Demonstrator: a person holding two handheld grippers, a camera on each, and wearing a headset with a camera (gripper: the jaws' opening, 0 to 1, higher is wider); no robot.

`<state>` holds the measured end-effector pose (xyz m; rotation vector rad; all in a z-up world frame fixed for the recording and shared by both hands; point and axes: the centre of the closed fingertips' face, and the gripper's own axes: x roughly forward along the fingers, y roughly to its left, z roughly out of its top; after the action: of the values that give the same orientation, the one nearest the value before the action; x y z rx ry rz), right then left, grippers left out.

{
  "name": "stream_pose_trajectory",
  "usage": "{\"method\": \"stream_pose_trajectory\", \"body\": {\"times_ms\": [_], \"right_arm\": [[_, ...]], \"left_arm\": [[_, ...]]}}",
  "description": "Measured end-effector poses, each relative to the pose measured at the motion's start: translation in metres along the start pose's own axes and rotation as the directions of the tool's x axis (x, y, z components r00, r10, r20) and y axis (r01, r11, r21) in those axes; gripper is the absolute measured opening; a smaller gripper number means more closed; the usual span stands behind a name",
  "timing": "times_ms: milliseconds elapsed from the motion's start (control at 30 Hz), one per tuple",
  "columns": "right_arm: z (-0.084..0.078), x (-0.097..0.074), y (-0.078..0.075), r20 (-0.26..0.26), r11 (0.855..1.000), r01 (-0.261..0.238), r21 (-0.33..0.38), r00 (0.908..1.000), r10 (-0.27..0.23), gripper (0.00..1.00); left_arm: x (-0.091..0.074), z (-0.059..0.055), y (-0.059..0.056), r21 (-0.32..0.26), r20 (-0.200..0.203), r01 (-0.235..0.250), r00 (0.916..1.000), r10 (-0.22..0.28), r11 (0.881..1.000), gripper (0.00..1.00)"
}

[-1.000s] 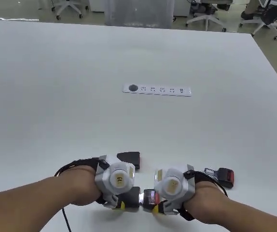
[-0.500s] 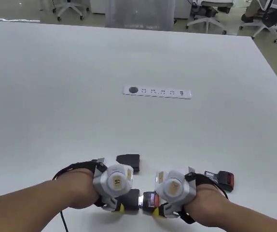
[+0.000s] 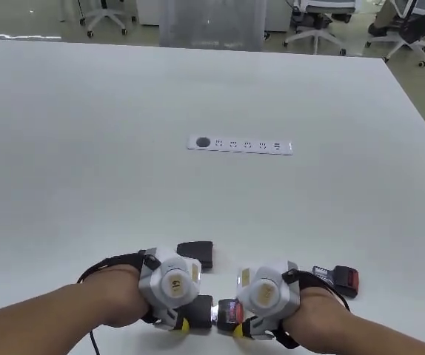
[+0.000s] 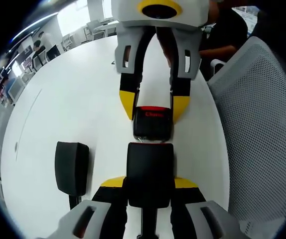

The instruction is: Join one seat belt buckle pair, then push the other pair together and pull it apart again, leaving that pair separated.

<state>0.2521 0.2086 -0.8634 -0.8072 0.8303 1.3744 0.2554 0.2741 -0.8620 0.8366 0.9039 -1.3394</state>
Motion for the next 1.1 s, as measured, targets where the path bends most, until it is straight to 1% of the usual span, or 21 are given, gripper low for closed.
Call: {"method": "stream_pose_trajectory", "body": {"times_ms": [200, 400, 700, 800, 933, 1033, 1100], "right_arm": [[0.0, 0.0001, 0.0001, -0.004, 1.0, 0.006, 0.004, 1.0, -0.006, 0.34], [-0.0002, -0.0002, -0.0005, 0.017, 1.0, 0.01, 0.028, 0.9998, -0.01, 0.35], [-0.0009, 0.001, 0.0, 0.001, 0.999, 0.01, 0.037, 0.9999, -0.01, 0.36], [-0.0006, 0.0005, 0.0003, -0.005, 0.999, 0.014, 0.046, 0.9999, -0.014, 0.36], [-0.0003, 0.0004, 0.0, -0.014, 0.999, 0.018, 0.047, 0.9997, -0.018, 0.36], [0.0001, -0.0015, 0.0002, -0.019, 0.999, 0.022, 0.041, 0.9996, -0.021, 0.36], [0.0017, -0.0058, -0.001, -0.01, 0.998, 0.026, 0.05, 0.9996, -0.026, 0.36]], "left_arm": [[0.0006, 0.0003, 0.0, -0.006, -0.012, -0.003, 0.9999, 0.003, 1.0, 0.34], [0.0006, 0.0005, -0.0004, -0.002, -0.023, -0.005, 0.9997, 0.005, 1.0, 0.34], [0.0006, 0.0012, -0.001, -0.036, -0.019, -0.016, 0.9997, 0.015, 0.999, 0.35], [0.0007, 0.0016, -0.0014, -0.037, -0.022, -0.018, 0.9996, 0.017, 0.999, 0.35], [0.0007, 0.0015, -0.0009, -0.065, -0.021, -0.025, 0.9995, 0.023, 0.998, 0.36], [0.001, 0.0024, -0.0007, -0.076, -0.015, -0.035, 0.9993, 0.034, 0.996, 0.37], [0.0002, 0.0022, -0.0023, -0.088, -0.022, -0.038, 0.9991, 0.036, 0.995, 0.39]]}}
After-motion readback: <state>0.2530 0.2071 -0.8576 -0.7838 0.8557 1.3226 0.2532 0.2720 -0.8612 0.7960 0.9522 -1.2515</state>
